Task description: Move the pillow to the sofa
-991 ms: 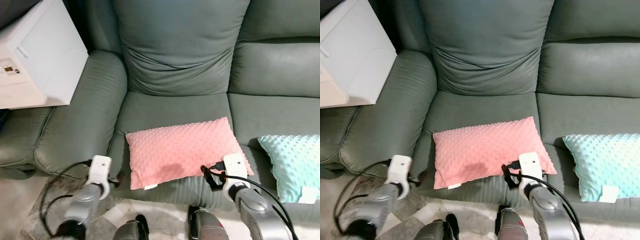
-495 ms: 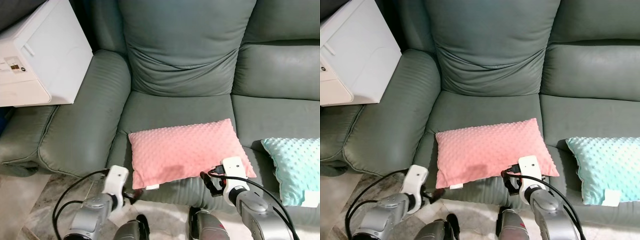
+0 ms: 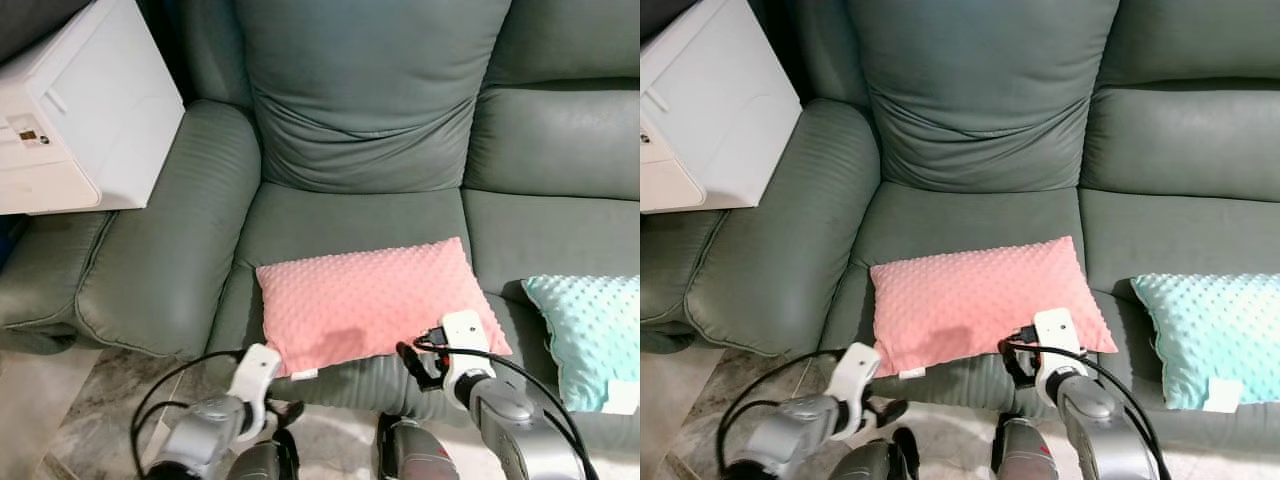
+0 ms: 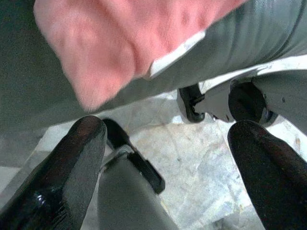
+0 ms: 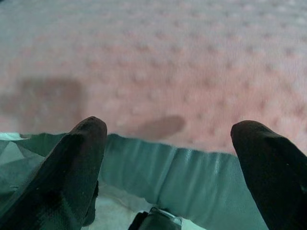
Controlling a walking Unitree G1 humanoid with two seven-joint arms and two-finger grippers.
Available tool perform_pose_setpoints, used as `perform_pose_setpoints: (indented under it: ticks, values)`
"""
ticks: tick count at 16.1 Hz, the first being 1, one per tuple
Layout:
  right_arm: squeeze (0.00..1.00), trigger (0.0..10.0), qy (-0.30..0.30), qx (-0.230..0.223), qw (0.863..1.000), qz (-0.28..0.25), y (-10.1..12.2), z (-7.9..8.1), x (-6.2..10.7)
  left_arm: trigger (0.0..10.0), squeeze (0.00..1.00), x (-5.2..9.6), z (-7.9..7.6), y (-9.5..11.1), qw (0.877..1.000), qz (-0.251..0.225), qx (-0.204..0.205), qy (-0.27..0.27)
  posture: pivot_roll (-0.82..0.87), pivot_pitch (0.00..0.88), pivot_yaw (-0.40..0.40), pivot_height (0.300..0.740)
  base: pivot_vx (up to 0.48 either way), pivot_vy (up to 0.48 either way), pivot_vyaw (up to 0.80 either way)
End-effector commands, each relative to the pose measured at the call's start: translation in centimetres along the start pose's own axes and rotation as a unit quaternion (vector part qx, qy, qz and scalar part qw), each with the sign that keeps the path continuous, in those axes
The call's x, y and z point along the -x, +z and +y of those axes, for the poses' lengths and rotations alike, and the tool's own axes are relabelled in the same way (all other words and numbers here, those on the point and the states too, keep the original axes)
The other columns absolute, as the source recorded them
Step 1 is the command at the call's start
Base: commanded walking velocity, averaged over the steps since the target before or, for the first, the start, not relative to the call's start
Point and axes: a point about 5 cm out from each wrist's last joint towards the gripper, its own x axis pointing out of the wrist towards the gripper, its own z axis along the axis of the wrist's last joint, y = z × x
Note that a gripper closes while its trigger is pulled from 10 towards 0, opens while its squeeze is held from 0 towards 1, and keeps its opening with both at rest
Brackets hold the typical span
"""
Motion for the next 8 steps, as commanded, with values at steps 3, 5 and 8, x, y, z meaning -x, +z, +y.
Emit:
perform_pose_setpoints:
  ticks: [3, 5, 8]
  values:
    - [0.96, 10.0, 0.01, 0.0, 1.0, 0.002, 0.0, 0.6, -0.1, 10.0, 0.0, -0.8, 0.4, -0.6, 0.999, 0.002, -0.008, 0.035, -0.23, 0.284, 0.11, 0.74, 0.0, 0.0, 0.0]
    - [0.8, 10.0, 0.01, 0.0, 1.0, -0.004, 0.3, 0.8, -0.1, 10.0, 0.0, -1.1, 0.7, 0.1, 0.998, -0.014, -0.013, 0.062, -0.23, 0.286, 0.11, 0.74, 0.0, 0.0, 0.0]
    - [0.74, 10.0, 0.009, 0.0, 1.0, -0.004, 0.2, 0.9, 0.0, 10.0, 0.0, -1.1, 1.6, 0.7, 0.994, -0.036, -0.006, 0.102, -0.23, 0.29, 0.107, 0.74, 0.0, 0.0, 0.0]
